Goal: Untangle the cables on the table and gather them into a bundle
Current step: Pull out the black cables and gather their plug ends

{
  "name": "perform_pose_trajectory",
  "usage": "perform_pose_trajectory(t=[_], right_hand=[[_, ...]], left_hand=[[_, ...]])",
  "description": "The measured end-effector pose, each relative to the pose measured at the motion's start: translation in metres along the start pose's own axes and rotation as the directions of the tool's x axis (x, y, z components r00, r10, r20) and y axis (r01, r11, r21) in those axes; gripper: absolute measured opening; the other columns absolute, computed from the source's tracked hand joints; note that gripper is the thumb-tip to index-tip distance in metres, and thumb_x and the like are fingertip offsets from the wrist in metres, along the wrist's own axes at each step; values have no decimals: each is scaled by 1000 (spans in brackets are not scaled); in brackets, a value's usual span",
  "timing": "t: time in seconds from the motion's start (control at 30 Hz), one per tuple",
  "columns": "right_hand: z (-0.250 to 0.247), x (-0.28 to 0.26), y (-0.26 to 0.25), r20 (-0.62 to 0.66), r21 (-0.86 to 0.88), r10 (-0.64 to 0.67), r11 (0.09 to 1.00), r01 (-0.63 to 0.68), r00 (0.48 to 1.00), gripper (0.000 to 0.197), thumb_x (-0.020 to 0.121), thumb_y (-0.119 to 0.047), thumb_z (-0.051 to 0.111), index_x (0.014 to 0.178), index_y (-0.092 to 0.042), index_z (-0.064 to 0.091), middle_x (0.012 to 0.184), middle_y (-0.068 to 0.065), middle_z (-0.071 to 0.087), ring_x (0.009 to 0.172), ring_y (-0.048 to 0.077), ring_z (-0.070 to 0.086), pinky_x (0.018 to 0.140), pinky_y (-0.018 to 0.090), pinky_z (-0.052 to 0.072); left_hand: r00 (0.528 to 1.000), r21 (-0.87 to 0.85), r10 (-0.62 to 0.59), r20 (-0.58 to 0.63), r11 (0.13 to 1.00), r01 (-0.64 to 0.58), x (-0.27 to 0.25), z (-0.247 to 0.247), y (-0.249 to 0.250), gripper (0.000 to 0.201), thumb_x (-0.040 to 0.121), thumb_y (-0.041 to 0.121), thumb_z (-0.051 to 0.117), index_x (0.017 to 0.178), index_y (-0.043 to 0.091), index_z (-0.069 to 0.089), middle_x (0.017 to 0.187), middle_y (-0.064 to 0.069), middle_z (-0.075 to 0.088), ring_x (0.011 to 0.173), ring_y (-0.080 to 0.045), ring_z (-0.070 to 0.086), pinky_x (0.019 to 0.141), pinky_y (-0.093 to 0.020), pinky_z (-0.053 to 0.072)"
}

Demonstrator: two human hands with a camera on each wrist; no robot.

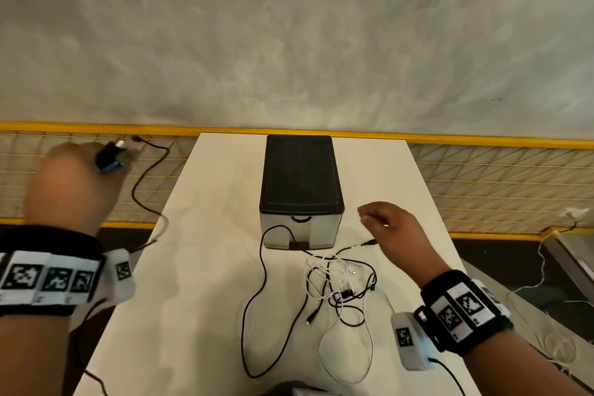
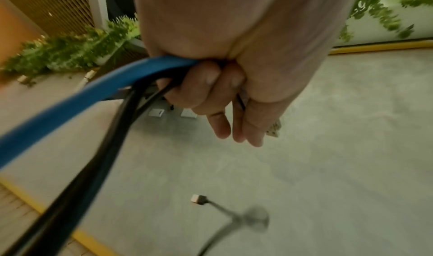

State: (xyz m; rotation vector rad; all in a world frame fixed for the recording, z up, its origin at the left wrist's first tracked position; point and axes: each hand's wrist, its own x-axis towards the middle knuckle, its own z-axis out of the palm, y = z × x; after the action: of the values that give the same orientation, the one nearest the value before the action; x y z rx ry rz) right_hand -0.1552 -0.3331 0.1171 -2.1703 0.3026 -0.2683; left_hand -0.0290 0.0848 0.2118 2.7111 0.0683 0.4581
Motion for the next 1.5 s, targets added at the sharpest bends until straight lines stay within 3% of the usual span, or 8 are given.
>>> perform_pose_trajectory(t=[0.13, 0.3, 0.43, 0.63, 0.9, 1.03, 1.17, 1.5], right_hand=[[-4, 9, 37, -28, -86, 175, 980, -177, 984, 18, 92, -13, 59, 105, -17, 72, 109, -1, 71, 102, 16, 64, 86, 25, 44], [11, 22, 86, 51, -381, 246, 901, -208, 968, 24, 90, -10, 59, 110, -15, 71, 118, 6, 66, 112, 26, 61, 91, 27, 43], [29, 28, 112, 133, -540, 289, 823, -175, 948, 33, 89, -13, 54, 117, -23, 67, 123, 6, 61, 116, 30, 58, 98, 41, 47], [54, 45, 126, 272, -705, 388, 703, -91, 881, 57, 91, -14, 43, 145, -34, 41, 160, -7, 27, 147, 24, 23, 116, 45, 31], [68, 41, 134, 199, -851, 377, 525, -32, 905, 40, 90, -13, 40, 124, -30, 54, 126, 1, 54, 116, 27, 49, 94, 43, 43], [61, 30, 139, 198, -843, 401, 536, -54, 895, 29, 91, -17, 42, 115, -24, 56, 120, 2, 53, 114, 27, 48, 92, 44, 43], [47, 30, 120, 248, -644, 353, 756, -119, 902, 12, 91, -17, 46, 92, -26, 55, 107, 4, 63, 103, 29, 60, 85, 37, 47], [-11, 26, -42, 128, -26, -47, 998, 51, 991, 17, 76, -8, 78, 81, -21, 69, 81, -4, 72, 76, 11, 67, 70, 18, 52]], left_hand=[[998, -68, 35, 50, 997, -31, -11, 12, 27, 30, 94, 43, 58, 92, 15, 66, 74, -17, 64, 69, -38, 60, 62, -41, 50], [943, -345, 188, 276, 935, -85, -54, 65, 81, 26, 96, 37, 59, 83, 16, 69, 76, -8, 71, 74, -31, 63, 69, -40, 50], [827, -489, 277, 489, 872, -2, -91, 99, 101, 27, 90, 50, 60, 69, 34, 62, 52, 16, 61, 51, -9, 56, 57, -34, 48], [616, -555, 319, 720, 798, 235, -122, 133, 118, 29, 96, 36, 59, 77, 16, 62, 66, -5, 64, 54, -11, 59, 58, -36, 56], [540, -508, 276, 795, 790, 343, -132, 149, 115, 36, 98, 38, 55, 71, 16, 59, 58, 1, 60, 46, -13, 52, 51, -23, 47], [535, -523, 299, 790, 783, 336, -130, 150, 114, 39, 98, 39, 55, 67, 16, 58, 56, 0, 61, 46, -13, 53, 52, -24, 47], [563, -585, 328, 758, 724, 366, -126, 147, 114, 35, 98, 31, 57, 67, 15, 61, 59, -1, 64, 53, -13, 60, 58, -22, 52], [847, -775, 360, 391, 626, 92, -95, 126, 122, 21, 93, 28, 67, 88, 8, 73, 70, -4, 64, 62, -5, 57, 63, -18, 45]])
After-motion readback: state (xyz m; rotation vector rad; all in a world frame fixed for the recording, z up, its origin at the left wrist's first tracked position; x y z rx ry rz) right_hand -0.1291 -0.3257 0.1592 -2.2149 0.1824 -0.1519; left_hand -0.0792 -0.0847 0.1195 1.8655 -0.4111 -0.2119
